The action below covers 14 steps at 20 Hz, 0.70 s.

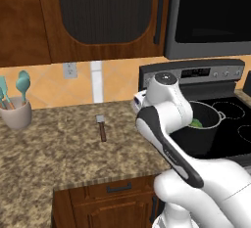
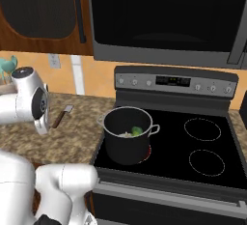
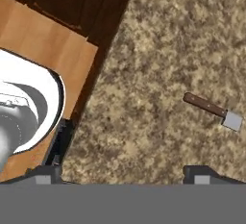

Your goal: Put the onion and broccoli in the pot. Retrieve the spatula and lightly stir the vegetables in the pot.

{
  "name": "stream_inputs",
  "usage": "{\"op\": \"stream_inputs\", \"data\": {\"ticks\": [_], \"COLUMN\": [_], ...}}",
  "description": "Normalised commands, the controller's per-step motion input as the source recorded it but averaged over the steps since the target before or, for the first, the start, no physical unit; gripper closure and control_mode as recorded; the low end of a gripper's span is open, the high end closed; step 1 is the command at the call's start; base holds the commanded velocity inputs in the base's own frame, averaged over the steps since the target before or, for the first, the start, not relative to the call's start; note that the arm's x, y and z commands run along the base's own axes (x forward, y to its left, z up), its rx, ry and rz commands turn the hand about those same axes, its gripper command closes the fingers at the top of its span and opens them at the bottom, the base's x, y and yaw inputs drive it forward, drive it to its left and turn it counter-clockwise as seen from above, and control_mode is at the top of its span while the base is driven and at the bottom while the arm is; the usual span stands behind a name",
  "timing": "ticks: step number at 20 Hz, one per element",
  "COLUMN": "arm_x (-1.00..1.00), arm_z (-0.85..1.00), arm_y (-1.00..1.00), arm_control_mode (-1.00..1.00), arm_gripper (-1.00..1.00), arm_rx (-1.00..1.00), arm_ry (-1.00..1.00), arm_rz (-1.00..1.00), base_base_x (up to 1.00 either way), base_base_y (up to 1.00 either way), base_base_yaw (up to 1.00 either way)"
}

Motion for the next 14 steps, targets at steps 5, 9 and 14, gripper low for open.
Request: {"op": "stream_inputs", "data": {"ticks": [5, 9, 14], "arm_x": [0.02, 0.18, 0.35], "arm_z": [-0.10, -0.12, -0.37], "arm_y": [0.44, 0.32, 0.19], "arm_control_mode": [-1.00, -1.00, -1.00], "arm_gripper": [-1.00, -1.00, -1.00], "arm_rx": [-0.54, -0.36, -0.17], "arm_ry": [-0.11, -0.06, -0.11], "arm_rz": [0.64, 0.67, 0.60], "base_base_x": [0.00, 0.00, 0.00], "base_base_y": [0.00, 0.00, 0.00], "base_base_yaw": [0.00, 0.00, 0.00]}}
